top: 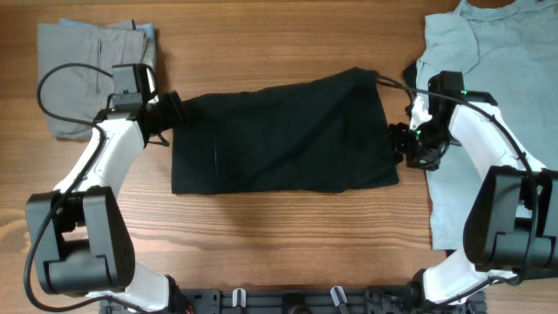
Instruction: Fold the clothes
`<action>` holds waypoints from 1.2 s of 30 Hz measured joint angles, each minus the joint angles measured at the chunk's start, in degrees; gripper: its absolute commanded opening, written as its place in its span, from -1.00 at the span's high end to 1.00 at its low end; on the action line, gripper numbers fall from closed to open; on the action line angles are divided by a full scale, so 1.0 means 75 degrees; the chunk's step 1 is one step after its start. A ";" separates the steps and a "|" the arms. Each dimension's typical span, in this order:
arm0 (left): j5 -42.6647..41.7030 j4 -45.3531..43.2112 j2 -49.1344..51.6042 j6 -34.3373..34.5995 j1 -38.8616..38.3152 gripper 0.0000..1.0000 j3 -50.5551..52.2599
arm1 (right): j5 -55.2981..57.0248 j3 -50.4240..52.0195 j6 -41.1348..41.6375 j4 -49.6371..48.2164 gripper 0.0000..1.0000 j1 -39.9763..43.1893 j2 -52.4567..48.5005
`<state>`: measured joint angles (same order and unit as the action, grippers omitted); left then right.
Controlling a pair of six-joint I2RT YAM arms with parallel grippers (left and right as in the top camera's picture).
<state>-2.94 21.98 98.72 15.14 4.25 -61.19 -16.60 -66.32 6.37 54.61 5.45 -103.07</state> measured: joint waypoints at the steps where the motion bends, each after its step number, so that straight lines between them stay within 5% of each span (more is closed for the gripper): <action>1: -0.0017 0.0344 0.0000 0.0000 0.0000 -0.43 0.0003 | -0.0146 0.0026 -0.0076 -0.0070 -0.38 0.0000 0.0000; 3: -0.0020 0.0621 0.0000 0.0000 0.0000 -0.38 0.0003 | -0.0393 0.0047 -0.0181 -0.0160 -0.19 0.0000 0.0000; 5: -0.0023 0.0877 0.0000 -0.0003 0.0000 -0.37 0.0003 | -0.0530 0.0085 -0.0189 -0.0283 0.39 0.0000 0.0000; 8: -0.0125 0.1271 0.0000 -0.0006 0.0000 -0.37 0.0003 | -0.0525 0.0254 -0.0131 -0.0391 0.89 0.0000 0.0000; 9: -0.0163 0.1399 0.0000 -0.0009 0.0000 -0.38 0.0003 | -0.0455 0.0286 -0.0079 -0.0332 0.91 0.0003 0.0000; 16: -0.0315 0.2652 0.0000 -0.0038 0.0000 -0.31 0.0003 | 0.0522 0.0312 0.0574 0.0787 0.91 0.0146 0.0009; 17: -0.0344 0.2734 0.0000 -0.0044 0.0000 -0.30 0.0003 | 0.0729 0.0309 0.0720 0.1040 0.70 0.0198 0.0026; 19: -0.0417 0.2786 0.0000 -0.0067 0.0000 -0.28 0.0009 | 0.1122 0.0289 0.0970 0.1346 -0.15 0.0291 0.0137; 22: -0.0533 0.2704 0.0000 -0.0090 0.0000 -0.22 0.0087 | 0.1492 0.0268 0.1163 0.1463 -0.36 0.0391 0.0460; 28: -0.0769 0.2337 0.0015 -0.0122 0.0000 -0.17 0.0425 | 0.1530 0.0195 0.1005 0.1445 -0.06 0.0396 0.0889; 36: -0.1973 0.1303 0.0052 -0.0699 0.0000 -0.27 0.0565 | -0.1244 0.0184 -0.0530 0.0694 0.10 0.0385 0.0909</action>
<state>-17.74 31.75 99.11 9.89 4.25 -56.95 -25.93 -64.95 2.39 59.81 8.34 -96.25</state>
